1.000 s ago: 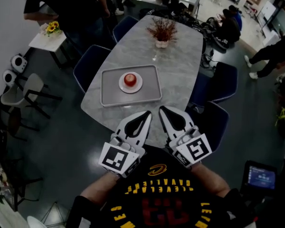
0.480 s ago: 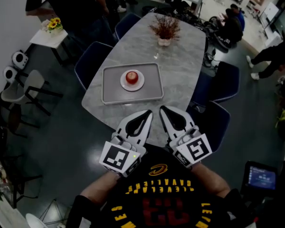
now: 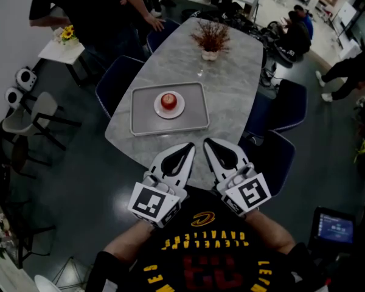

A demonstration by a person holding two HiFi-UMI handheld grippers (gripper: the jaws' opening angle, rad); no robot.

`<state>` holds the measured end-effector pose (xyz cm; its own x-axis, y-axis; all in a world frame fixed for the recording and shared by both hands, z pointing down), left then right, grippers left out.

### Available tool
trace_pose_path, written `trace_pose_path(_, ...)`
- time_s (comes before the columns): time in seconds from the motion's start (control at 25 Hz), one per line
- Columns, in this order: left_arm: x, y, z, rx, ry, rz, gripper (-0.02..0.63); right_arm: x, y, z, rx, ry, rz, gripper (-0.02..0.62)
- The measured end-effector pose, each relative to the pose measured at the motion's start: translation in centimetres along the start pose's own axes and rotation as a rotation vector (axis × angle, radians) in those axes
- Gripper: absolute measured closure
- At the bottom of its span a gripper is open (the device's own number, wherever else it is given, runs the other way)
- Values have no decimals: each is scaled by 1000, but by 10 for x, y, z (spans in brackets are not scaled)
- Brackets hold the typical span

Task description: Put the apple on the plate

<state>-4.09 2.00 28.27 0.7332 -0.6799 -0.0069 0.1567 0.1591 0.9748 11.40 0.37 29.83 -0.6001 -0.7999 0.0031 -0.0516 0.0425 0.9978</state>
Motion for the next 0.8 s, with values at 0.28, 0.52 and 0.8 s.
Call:
trace_pose_path(0.28, -2, 9, 1, -5, 18, 3, 604, 0, 3, -1, 11, 0, 8, 589)
trace_pose_path(0.52, -2, 5, 4, -9, -13, 14, 604, 1, 3, -2, 14, 0, 8, 589)
trace_pose_path(0.8, 1, 2, 7, -14, 4, -8, 604, 5, 0, -4, 9, 2, 8, 589)
Point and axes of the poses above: the fingertips, and each gripper's own axes: x forward along the fingers, z to its left, y out of its underside, the point moved 9 cm from there along -x, backward along the fingers, and after that the axes turned 8 degrees about y, right-handed, at the moved point
